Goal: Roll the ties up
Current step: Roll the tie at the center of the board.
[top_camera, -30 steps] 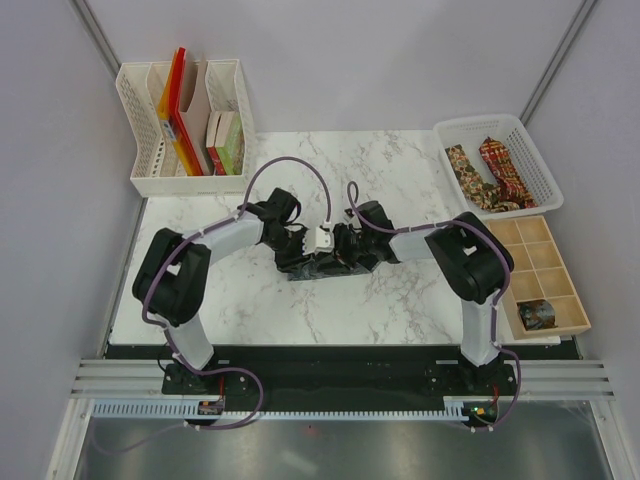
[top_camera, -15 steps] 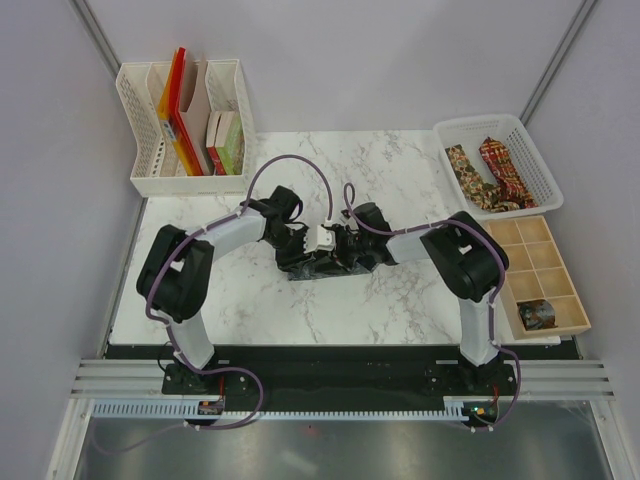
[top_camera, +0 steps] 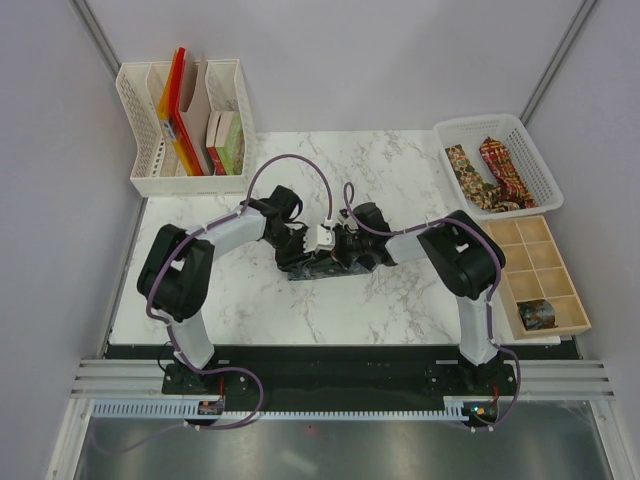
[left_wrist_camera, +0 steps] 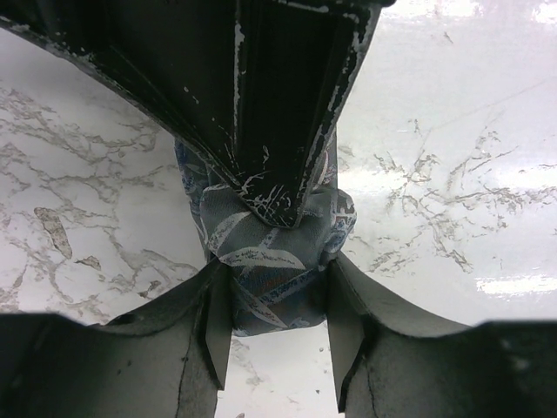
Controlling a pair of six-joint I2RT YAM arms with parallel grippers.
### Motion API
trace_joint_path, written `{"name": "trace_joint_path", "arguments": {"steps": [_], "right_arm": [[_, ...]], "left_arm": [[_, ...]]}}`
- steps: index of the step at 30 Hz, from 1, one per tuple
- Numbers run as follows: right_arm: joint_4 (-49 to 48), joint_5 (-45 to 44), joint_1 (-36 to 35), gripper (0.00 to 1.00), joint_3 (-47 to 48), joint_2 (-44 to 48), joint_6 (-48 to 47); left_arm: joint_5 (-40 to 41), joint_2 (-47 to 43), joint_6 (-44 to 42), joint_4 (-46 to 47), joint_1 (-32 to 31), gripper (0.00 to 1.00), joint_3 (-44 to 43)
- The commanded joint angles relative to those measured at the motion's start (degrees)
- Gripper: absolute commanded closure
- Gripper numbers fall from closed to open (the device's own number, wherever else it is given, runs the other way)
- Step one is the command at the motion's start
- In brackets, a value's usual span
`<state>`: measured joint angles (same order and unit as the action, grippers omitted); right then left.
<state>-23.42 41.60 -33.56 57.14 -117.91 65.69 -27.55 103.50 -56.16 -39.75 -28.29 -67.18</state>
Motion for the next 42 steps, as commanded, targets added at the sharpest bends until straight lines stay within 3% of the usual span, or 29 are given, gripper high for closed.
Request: {"name": "trace_joint_path", "arguments": {"steps": [1,6,15,20,25,29,32,37,42], "right_arm": [[5.7,-5.0,0.7,1.0,0.6,-2.0,-5.2],[9.7,-6.5,1.9,1.0,0.9,-3.0,-8.6],[14.0,-8.3,3.6,1.0,2.0,-4.8,-13.0],[15.6,-9.3,4.1,1.0,2.9,-6.1,-15.4],[15.2,-8.7,4.0,1.0,3.1,-6.5,-14.7],[14.9,-7.8,4.0,1.0,2.7,-6.4,-14.5],[14.6,-7.9,3.9,1.0,1.8,-5.6,-14.1],[4.9,-6.5,1.6,1.0,-6.5,-2.1,-6.1],[3.8,-9.3,-0.2,1.0,-12.6,3.6,-3.2]], "left_arm": [[0.8,2.1,-0.7,-2.2,0.3,0.48,1.5],[-4.1,-2.4,0.5,-2.5,0.3,0.31,0.6],[-7.0,-5.1,1.3,-1.3,0.6,0.19,-0.2],[-6.9,-5.5,2.5,0.5,1.0,0.18,0.2],[-1.5,-0.9,5.2,2.3,1.0,0.35,-0.8],[0.3,2.2,4.7,2.1,0.8,0.58,-0.1],[0.6,2.8,4.0,2.0,0.8,0.67,0.6],[1.7,2.4,3.3,1.3,-0.2,0.69,0.7],[1.3,1.4,2.2,1.3,0.3,0.71,2.5]]}}
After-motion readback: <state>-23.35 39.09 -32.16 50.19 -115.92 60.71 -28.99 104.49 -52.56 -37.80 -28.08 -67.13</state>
